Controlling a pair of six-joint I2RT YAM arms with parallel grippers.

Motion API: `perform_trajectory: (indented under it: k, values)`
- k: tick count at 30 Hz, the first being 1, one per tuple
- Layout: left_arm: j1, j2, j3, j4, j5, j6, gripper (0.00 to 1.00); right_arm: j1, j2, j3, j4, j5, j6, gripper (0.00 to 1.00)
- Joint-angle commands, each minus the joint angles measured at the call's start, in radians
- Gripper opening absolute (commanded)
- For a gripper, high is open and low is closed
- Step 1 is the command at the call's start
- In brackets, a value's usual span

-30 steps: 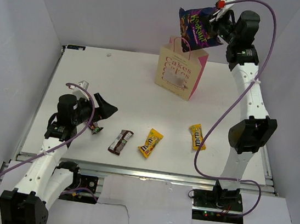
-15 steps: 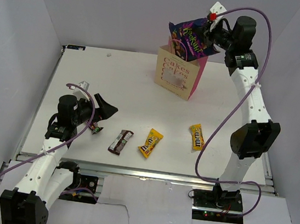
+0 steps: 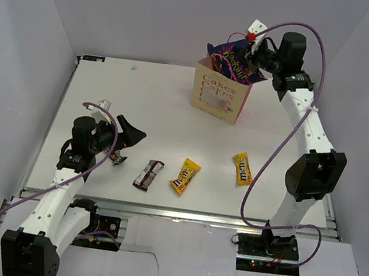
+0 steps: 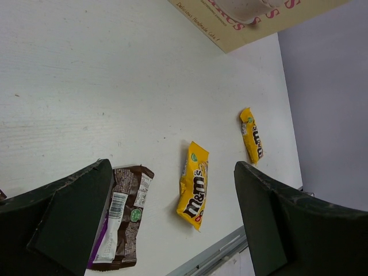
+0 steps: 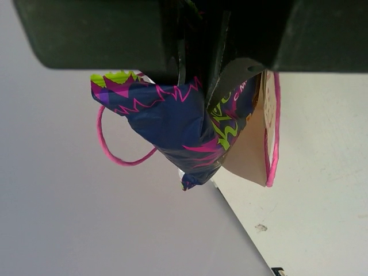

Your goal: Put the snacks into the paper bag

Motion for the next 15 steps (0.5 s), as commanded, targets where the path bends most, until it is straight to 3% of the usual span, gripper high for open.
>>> perform_trajectory:
  k: [1,15]
  values:
    - [0.004,0.001,-0.01,0.027,0.02,-0.005,0.98,0.015,-0.109,-0.002,0.165,0.042,-0.046,0.08]
    - [0.006,0.007,-0.029,0.049,0.025,-0.008,0.98,0.079,-0.122,-0.097,0.127,0.136,-0.135,0.08]
